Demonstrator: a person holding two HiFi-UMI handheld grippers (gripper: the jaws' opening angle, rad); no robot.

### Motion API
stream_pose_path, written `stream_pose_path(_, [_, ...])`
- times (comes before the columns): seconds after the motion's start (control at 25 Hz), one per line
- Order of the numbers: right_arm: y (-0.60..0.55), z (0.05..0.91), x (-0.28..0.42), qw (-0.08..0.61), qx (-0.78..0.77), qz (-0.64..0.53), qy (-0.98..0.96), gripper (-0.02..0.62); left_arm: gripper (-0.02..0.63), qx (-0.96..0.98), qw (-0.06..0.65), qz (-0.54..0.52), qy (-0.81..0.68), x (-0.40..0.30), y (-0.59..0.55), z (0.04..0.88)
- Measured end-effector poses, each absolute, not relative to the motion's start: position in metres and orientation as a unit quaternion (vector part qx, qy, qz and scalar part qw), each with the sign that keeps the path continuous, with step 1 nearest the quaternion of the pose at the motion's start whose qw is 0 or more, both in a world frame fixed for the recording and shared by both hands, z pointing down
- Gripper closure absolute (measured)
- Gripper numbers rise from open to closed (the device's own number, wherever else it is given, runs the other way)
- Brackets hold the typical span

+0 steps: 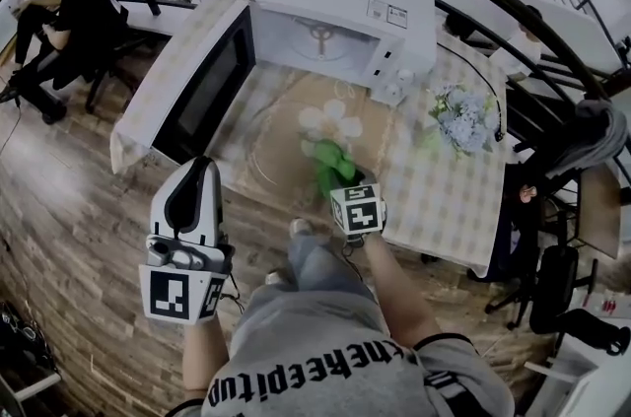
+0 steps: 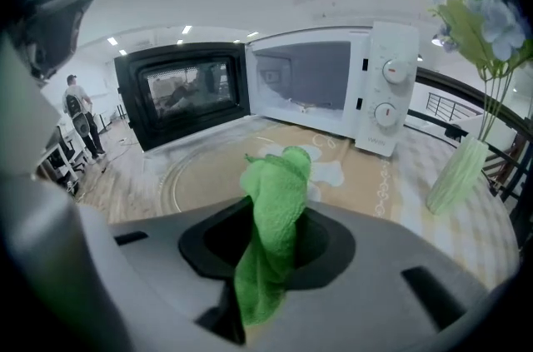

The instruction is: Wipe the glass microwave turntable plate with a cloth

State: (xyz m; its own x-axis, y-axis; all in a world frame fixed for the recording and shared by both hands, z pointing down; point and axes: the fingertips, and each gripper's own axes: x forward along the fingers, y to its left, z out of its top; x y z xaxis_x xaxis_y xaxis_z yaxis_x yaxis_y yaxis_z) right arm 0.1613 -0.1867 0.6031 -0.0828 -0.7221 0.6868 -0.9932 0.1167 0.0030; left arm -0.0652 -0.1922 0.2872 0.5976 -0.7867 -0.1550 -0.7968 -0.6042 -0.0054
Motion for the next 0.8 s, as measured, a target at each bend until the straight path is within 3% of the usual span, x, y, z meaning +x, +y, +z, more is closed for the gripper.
stream_pose_path(0.8, [-0.149,0.486,0.159,0.166,0.662,0.144,-0.717,0.487,0.581,-0.906,0.037,0.087,0.412,-0.05,-0.174,0.276])
